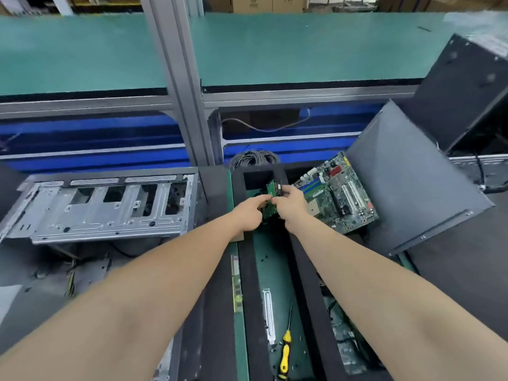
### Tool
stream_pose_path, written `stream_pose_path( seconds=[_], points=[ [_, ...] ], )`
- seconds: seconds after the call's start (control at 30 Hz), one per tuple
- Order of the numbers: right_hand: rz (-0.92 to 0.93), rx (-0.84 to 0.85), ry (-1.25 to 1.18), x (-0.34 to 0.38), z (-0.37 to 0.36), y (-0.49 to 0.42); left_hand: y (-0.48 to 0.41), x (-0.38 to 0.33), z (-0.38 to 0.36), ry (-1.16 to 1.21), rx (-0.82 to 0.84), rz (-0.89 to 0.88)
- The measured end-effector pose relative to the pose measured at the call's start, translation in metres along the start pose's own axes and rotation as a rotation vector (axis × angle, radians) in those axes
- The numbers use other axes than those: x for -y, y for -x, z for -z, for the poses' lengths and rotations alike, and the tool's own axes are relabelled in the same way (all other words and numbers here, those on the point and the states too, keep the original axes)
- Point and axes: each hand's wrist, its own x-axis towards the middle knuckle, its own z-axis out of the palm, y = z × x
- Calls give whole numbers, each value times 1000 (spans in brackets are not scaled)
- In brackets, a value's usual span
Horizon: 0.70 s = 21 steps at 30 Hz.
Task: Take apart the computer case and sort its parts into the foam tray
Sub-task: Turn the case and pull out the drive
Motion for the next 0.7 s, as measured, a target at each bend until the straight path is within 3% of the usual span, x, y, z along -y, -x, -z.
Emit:
stream_pose_path(
  seconds=[0.33, 0.6, 0.7],
  points=[
    [-7, -37, 44, 5, -22, -55, -52, 3, -6, -9, -110, 81],
    [161, -167, 463, 19, -16, -45, -56, 5, -11, -102, -117, 80],
    [168, -144, 434, 21, -10, -36, -52, 1, -14, -144, -107, 76]
  ],
)
